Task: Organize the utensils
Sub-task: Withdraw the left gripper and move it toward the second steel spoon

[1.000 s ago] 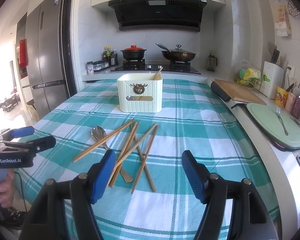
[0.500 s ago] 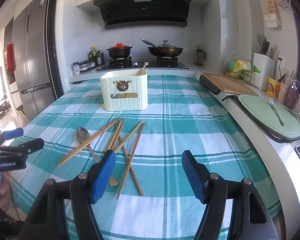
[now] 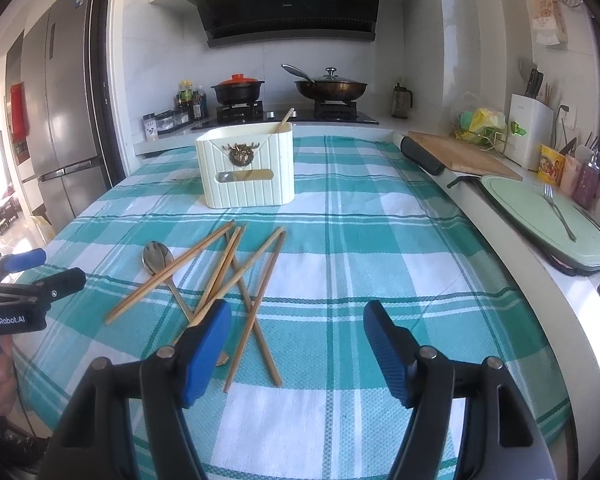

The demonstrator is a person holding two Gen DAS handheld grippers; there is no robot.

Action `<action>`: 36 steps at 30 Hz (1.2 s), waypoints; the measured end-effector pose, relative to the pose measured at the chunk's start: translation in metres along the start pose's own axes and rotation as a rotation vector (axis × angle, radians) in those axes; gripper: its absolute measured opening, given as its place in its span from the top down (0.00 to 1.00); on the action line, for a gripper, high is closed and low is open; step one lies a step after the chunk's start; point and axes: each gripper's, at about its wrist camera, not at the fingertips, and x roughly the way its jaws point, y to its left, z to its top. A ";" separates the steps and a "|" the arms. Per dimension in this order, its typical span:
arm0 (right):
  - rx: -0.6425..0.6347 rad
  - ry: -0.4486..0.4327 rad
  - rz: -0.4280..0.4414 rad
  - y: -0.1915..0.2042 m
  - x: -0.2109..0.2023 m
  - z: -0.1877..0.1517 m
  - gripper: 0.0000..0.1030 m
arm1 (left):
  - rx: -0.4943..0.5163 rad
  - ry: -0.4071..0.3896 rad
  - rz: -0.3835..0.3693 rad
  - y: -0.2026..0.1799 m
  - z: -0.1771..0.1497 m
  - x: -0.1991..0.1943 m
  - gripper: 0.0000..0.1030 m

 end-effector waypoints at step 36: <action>0.027 0.067 0.029 -0.003 0.022 -0.001 0.32 | -0.060 0.122 0.057 0.028 -0.003 0.043 0.01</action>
